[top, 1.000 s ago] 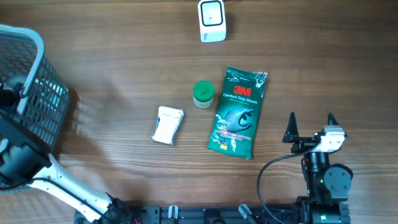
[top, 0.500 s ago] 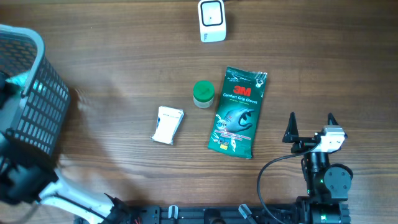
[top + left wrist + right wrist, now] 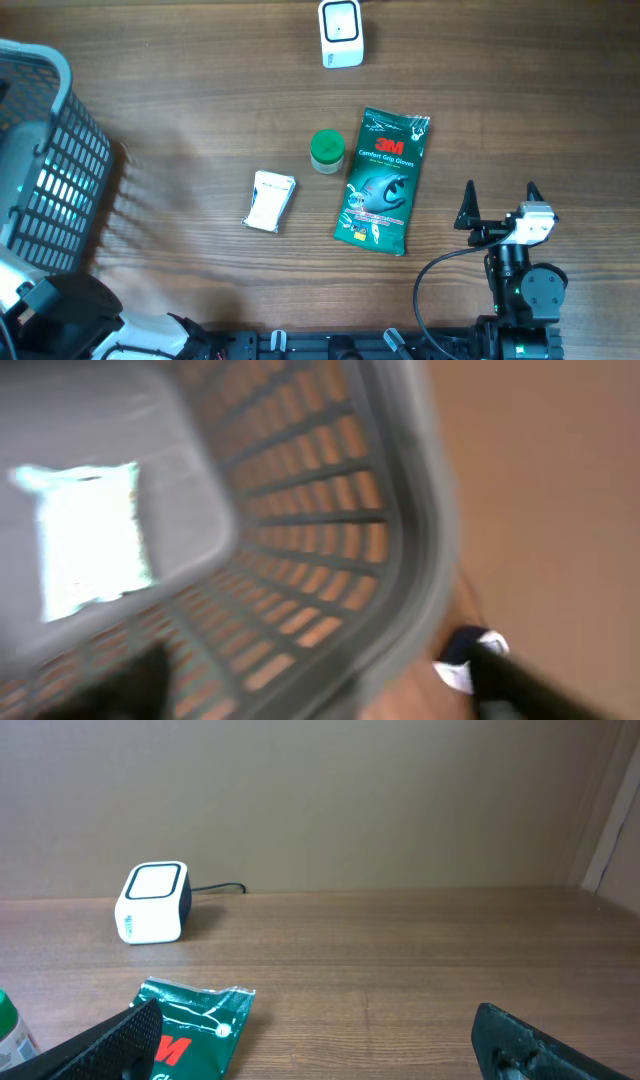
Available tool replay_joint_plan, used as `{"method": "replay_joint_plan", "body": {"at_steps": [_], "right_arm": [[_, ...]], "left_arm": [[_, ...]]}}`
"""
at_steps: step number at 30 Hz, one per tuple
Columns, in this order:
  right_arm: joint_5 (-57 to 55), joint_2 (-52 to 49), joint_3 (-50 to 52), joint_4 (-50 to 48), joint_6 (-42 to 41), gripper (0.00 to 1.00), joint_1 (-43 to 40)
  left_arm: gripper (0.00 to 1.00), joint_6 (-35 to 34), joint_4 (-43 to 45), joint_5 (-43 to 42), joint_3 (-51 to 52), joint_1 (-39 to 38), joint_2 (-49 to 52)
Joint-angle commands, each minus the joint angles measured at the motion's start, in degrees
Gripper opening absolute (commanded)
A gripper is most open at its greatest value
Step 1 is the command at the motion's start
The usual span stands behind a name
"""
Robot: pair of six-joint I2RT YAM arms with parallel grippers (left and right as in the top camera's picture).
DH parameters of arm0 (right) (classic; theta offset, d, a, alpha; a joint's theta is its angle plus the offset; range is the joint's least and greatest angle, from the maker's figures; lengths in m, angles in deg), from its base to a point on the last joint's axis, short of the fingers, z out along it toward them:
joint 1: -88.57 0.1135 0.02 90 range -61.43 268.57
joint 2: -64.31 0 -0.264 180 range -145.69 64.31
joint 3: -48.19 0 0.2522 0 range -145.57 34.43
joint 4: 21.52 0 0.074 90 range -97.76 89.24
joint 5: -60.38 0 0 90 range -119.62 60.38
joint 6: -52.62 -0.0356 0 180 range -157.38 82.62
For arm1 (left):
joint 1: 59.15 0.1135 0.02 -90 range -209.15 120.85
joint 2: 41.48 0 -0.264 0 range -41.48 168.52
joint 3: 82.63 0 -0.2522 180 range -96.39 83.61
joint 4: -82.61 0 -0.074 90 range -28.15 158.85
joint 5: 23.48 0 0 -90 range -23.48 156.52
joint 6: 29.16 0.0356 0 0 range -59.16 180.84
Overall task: Scan the item barcode
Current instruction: 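Reach into the basket and grasp the pale green wipes pack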
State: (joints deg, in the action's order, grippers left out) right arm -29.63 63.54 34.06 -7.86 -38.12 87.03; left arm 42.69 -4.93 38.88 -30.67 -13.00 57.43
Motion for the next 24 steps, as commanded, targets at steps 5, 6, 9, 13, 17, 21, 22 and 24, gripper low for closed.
{"method": "replay_joint_plan", "body": {"at_steps": [5,6,9,13,17,21,22,24], "right_arm": [[0.5,0.3,0.1,-0.3,0.7,1.00,0.2],[0.5,0.3,0.1,-0.3,0.7,1.00,0.2],[0.5,0.3,0.1,-0.3,0.7,1.00,0.2],[0.5,0.3,0.1,-0.3,0.7,1.00,0.2],[0.5,0.3,0.1,-0.3,0.7,1.00,0.2],[0.5,0.3,0.1,-0.3,0.7,1.00,0.2],[0.5,0.3,0.1,-0.3,0.7,1.00,0.2],[0.5,0.3,0.1,-0.3,0.7,1.00,0.2]], "left_arm": [[1.00,-11.1,-1.2,24.1,3.7,0.2,3.1],[1.00,-11.1,-0.3,24.4,5.2,0.2,3.8],[1.00,-11.1,4.8,27.1,11.3,0.3,9.0],[1.00,-10.6,5.3,28.2,12.2,0.2,17.6],[1.00,-9.1,4.5,28.9,12.2,0.1,25.2],[1.00,-9.0,4.7,28.8,12.2,-0.3,29.4],[1.00,-8.8,4.8,28.8,12.3,-0.3,29.6],[1.00,-7.9,5.0,28.8,12.3,-0.3,29.6]]}}
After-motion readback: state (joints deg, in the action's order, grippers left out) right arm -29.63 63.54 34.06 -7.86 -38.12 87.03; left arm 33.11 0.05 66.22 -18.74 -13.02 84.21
